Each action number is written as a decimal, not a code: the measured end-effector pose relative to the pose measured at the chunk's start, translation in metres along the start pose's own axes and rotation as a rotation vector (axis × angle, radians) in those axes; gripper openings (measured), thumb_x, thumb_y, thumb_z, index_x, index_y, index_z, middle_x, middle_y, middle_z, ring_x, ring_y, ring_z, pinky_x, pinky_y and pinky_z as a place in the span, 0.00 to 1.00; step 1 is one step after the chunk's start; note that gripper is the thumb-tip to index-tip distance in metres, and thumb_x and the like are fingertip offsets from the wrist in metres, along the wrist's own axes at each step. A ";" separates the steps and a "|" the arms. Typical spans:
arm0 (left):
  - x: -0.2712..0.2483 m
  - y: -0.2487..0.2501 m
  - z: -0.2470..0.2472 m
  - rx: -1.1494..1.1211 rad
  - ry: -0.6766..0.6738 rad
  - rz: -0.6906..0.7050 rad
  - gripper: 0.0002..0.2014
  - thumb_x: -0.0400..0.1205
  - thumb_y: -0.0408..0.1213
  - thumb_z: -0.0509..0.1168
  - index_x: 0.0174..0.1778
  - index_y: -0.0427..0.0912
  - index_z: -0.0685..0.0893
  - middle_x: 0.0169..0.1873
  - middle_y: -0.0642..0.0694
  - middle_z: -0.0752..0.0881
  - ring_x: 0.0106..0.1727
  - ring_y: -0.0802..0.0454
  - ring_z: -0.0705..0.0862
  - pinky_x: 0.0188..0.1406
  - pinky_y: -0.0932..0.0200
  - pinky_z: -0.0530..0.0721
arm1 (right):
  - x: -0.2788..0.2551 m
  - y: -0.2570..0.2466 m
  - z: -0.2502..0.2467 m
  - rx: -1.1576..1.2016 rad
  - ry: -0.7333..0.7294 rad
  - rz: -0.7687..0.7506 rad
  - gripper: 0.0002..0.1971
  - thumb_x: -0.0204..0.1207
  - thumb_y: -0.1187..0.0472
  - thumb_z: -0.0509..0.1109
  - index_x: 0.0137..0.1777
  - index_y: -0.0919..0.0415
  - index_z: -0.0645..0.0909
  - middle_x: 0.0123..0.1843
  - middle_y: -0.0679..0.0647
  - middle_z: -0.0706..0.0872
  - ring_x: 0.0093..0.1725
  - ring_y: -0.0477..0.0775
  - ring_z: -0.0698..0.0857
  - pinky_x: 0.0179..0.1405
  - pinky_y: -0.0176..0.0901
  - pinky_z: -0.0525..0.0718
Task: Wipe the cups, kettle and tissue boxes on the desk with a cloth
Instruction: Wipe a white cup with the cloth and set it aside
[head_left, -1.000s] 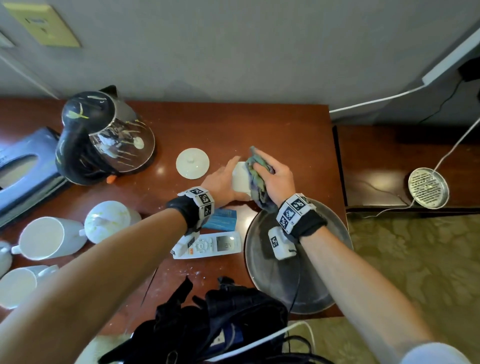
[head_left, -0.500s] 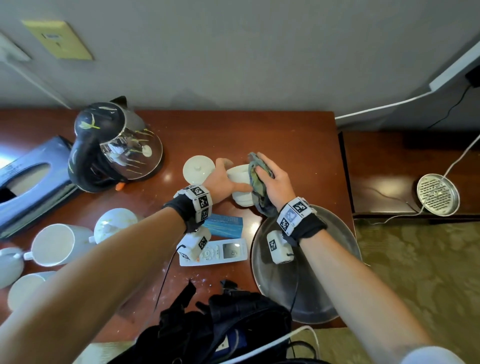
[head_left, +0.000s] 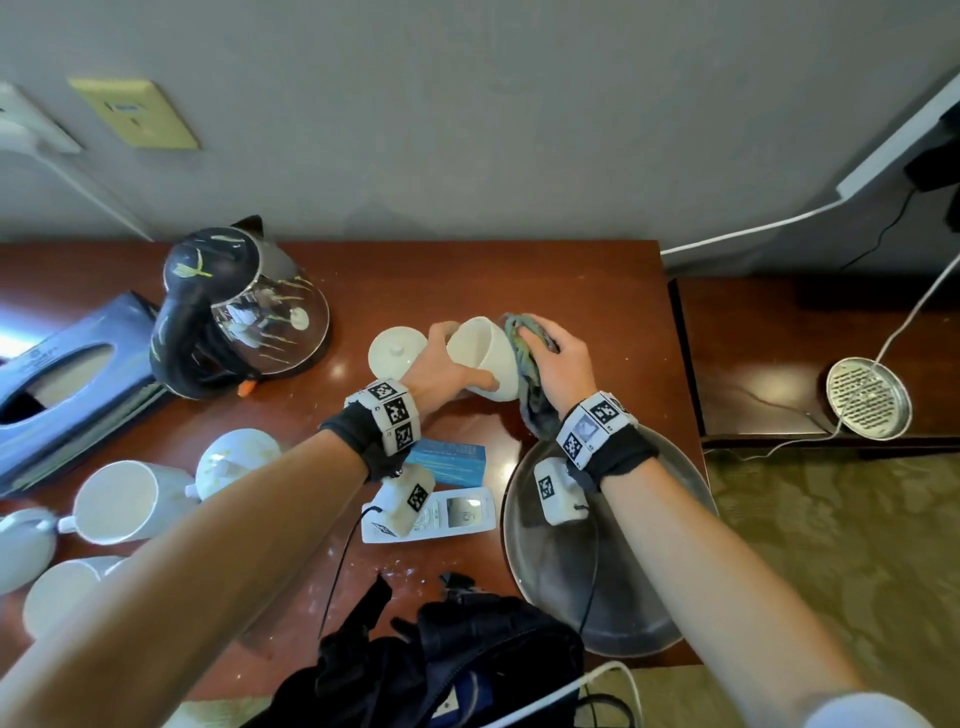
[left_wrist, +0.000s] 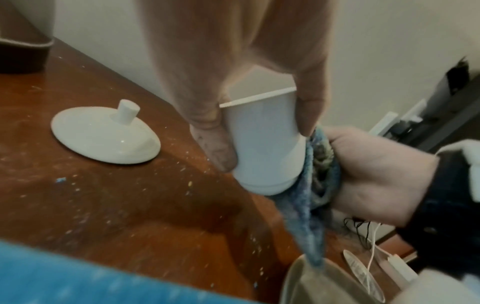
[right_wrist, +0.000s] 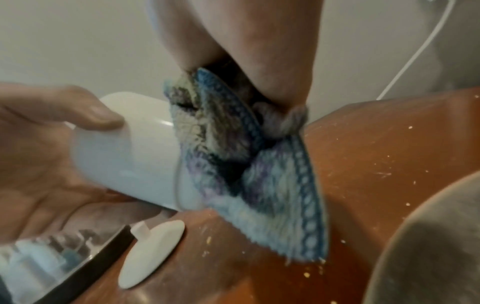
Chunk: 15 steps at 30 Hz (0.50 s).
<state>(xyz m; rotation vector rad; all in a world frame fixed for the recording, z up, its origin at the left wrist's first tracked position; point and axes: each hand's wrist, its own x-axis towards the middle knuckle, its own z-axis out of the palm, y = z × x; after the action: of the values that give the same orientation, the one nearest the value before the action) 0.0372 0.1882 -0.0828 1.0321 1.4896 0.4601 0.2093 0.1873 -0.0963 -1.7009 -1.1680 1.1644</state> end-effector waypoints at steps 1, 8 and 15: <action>-0.001 0.004 -0.001 -0.028 0.009 0.003 0.41 0.71 0.29 0.78 0.77 0.48 0.64 0.55 0.51 0.74 0.57 0.50 0.78 0.59 0.43 0.88 | 0.002 -0.003 0.000 0.031 0.011 0.025 0.15 0.83 0.57 0.69 0.69 0.54 0.83 0.63 0.50 0.88 0.61 0.49 0.86 0.67 0.52 0.83; -0.015 0.026 -0.015 -0.015 0.041 0.064 0.39 0.70 0.34 0.80 0.73 0.51 0.67 0.63 0.45 0.78 0.59 0.47 0.82 0.44 0.57 0.90 | -0.022 -0.033 0.002 -0.016 -0.033 -0.244 0.16 0.84 0.57 0.67 0.70 0.48 0.82 0.63 0.42 0.86 0.63 0.43 0.84 0.66 0.42 0.82; -0.041 0.036 -0.026 0.093 0.111 0.228 0.46 0.52 0.52 0.81 0.66 0.64 0.67 0.57 0.46 0.84 0.58 0.44 0.84 0.59 0.37 0.85 | -0.027 -0.042 0.004 0.297 -0.039 -0.101 0.11 0.84 0.53 0.66 0.64 0.50 0.81 0.57 0.51 0.89 0.54 0.51 0.89 0.54 0.48 0.88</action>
<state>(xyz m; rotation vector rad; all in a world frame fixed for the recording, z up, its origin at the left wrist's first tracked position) 0.0208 0.1818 -0.0249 1.2752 1.5086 0.6226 0.1902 0.1742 -0.0519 -1.3858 -1.0341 1.2445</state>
